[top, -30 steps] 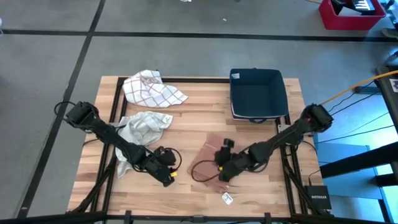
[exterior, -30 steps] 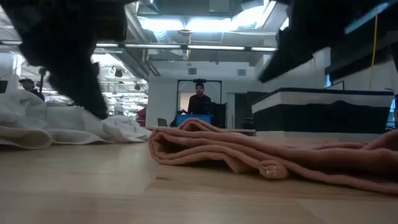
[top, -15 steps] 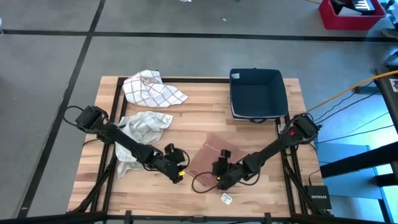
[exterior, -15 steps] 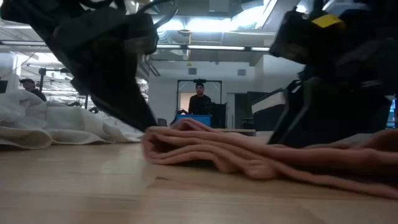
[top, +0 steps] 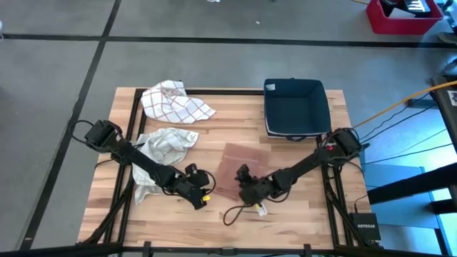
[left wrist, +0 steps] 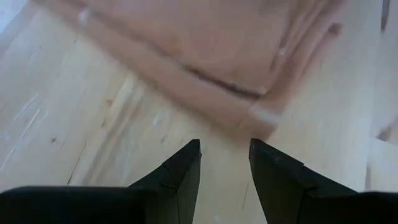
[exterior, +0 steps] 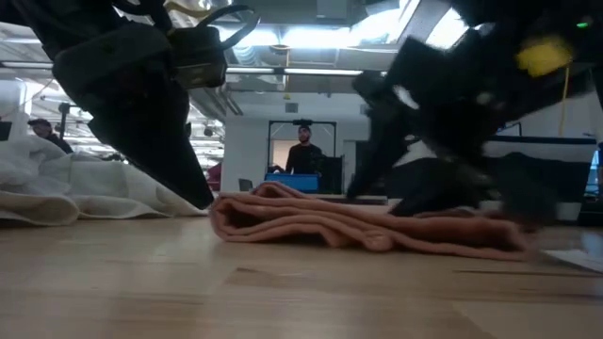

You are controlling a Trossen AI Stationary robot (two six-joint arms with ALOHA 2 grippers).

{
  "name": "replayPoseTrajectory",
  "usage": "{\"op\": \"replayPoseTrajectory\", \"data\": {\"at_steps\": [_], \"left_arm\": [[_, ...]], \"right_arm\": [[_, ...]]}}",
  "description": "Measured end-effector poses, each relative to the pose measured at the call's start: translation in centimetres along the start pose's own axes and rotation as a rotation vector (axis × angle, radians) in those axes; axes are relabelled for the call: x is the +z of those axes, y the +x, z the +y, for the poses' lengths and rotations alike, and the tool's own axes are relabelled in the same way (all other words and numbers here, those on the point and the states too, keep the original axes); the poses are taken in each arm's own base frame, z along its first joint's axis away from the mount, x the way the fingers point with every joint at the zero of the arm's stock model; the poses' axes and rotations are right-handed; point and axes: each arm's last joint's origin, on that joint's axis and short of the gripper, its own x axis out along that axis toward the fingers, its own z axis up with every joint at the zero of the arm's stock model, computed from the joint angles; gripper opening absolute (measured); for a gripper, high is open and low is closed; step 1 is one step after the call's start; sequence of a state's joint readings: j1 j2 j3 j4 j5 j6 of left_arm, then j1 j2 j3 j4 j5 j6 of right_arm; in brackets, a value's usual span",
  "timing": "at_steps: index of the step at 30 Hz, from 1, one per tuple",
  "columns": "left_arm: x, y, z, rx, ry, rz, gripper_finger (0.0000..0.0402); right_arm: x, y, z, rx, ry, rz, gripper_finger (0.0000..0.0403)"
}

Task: Fold towel
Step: Move the brown towel to the top center of the table

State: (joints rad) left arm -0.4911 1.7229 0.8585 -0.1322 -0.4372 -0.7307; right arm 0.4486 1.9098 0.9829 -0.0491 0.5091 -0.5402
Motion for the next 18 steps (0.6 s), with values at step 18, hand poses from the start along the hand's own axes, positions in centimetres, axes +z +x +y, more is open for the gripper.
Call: {"op": "replayPoseTrajectory", "data": {"at_steps": [18], "left_arm": [[0.2, -2.7, -0.4, -0.031, -0.027, -0.009, 0.0131]], "right_arm": [[0.5, -1.0, -5.4, 0.273, 1.062, 0.192, 0.0193]]}}
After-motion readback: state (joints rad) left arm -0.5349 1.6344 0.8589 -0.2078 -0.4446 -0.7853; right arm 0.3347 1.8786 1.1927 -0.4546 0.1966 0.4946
